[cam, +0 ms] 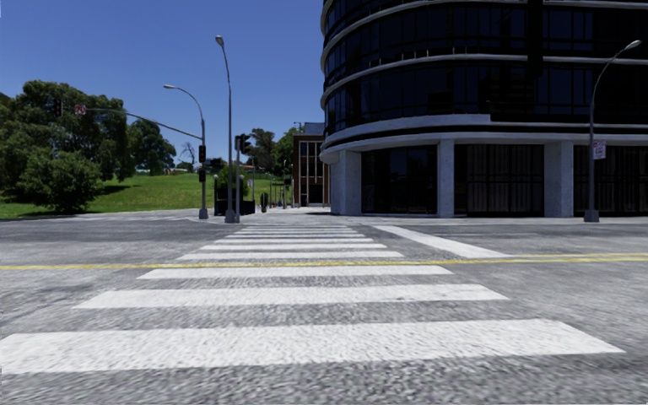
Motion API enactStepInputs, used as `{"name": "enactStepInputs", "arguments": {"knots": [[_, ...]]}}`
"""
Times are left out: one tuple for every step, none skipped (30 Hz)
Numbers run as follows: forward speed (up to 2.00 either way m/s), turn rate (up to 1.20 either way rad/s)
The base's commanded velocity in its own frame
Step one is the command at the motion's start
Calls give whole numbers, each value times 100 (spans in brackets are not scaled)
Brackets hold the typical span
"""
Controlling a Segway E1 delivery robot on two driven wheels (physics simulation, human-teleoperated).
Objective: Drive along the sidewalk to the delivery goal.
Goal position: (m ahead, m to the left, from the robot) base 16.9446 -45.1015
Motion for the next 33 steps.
{"name": "enactStepInputs", "arguments": {"knots": [[200, 0], [200, 0], [200, 0], [200, 0], [200, 0], [200, 0], [200, 0], [200, 0], [200, 0], [200, 0], [200, 0], [200, 0], [200, 0], [200, 0], [200, 0], [200, 0], [200, 0], [200, 0], [200, 0], [200, 0], [200, 0], [200, 0], [200, 0], [200, 0], [200, 0], [200, 0], [200, 0], [200, 0], [200, 0], [200, 0], [200, 0], [200, 0], [200, 0]]}}
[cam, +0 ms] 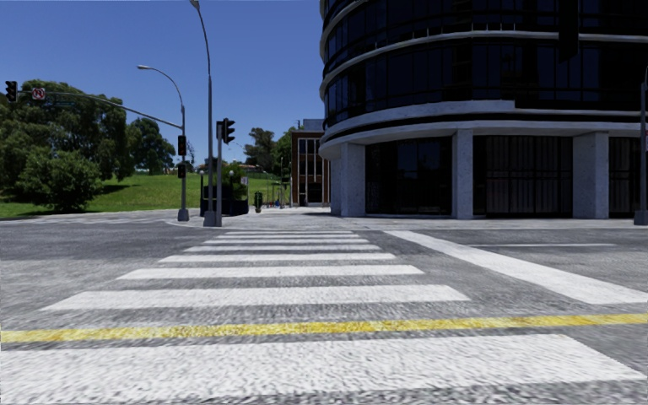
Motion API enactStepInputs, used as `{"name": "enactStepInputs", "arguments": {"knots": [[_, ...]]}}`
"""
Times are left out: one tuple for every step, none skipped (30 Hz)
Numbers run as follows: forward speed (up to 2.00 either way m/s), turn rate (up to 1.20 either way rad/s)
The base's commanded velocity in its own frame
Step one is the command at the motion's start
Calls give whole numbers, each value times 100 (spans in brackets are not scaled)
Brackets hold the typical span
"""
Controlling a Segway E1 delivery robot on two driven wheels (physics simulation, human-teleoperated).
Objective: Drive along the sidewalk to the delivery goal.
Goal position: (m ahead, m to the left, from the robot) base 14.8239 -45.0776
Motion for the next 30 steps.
{"name": "enactStepInputs", "arguments": {"knots": [[200, 0], [200, 0], [200, 0], [200, 0], [200, 0], [200, 0], [200, 0], [200, 0], [200, 0], [200, 0], [200, 0], [200, 0], [200, 0], [200, 0], [200, 0], [200, 0], [200, 0], [200, 0], [200, 0], [200, 0], [200, 0], [200, 0], [200, 0], [200, 0], [200, 0], [200, 0], [200, 0], [200, 0], [200, 0], [200, 0]]}}
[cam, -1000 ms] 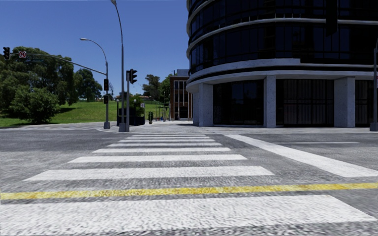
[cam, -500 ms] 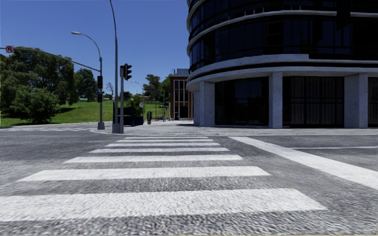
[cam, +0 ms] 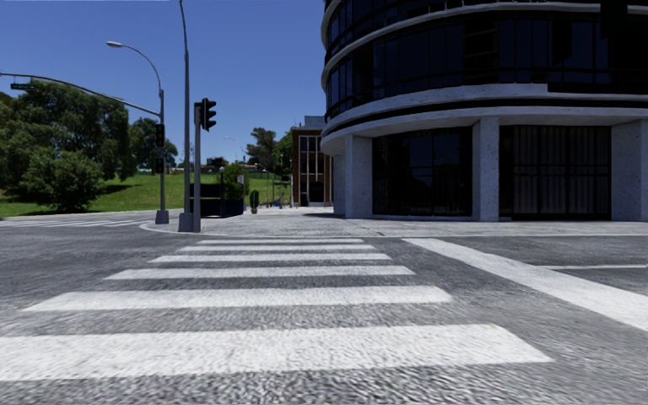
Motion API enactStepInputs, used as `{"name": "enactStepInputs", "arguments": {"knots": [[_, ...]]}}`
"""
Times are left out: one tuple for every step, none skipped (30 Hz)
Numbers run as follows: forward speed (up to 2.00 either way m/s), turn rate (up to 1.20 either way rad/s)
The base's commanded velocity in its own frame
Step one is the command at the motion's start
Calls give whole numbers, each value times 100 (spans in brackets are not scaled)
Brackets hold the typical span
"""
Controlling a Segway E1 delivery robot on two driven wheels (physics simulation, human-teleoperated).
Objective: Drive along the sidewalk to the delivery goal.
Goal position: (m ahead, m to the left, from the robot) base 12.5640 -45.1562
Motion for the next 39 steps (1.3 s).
{"name": "enactStepInputs", "arguments": {"knots": [[200, 0], [200, 0], [200, 0], [200, 0], [200, 0], [200, 0], [200, 0], [200, 0], [200, 0], [200, 0], [200, 0], [200, 0], [200, 0], [200, 0], [200, 0], [200, 0], [200, 0], [200, 0], [200, 0], [200, 0], [200, 0], [200, 0], [200, 0], [200, 0], [200, 0], [200, 0], [200, 0], [200, 0], [200, 0], [200, 0], [200, 0], [200, 0], [200, 0], [200, 0], [200, 0], [200, 0], [200, 0], [200, 0], [200, 0]]}}
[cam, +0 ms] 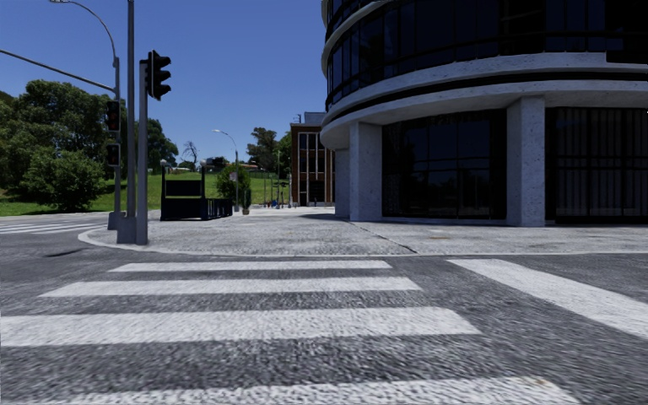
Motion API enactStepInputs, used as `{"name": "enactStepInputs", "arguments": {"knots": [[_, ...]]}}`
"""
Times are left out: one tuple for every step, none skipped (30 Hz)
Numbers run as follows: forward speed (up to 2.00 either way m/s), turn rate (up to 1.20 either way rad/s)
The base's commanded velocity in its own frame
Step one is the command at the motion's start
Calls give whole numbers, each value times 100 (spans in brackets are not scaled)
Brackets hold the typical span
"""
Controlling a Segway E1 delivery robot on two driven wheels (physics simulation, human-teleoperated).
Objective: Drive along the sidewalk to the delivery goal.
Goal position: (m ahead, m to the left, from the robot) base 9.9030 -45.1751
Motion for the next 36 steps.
{"name": "enactStepInputs", "arguments": {"knots": [[200, 0], [200, 0], [200, 0], [200, 0], [200, 0], [200, 0], [200, 0], [200, 0], [200, 0], [200, 0], [200, 0], [200, 0], [200, 0], [200, 0], [200, 0], [200, 0], [200, 0], [200, 0], [200, 0], [200, 0], [200, 0], [200, 0], [200, 0], [200, 0], [200, 0], [200, 0], [200, 0], [200, 0], [200, 0], [200, 0], [200, 0], [200, 0], [200, 0], [200, 0], [200, 0], [200, 0]]}}
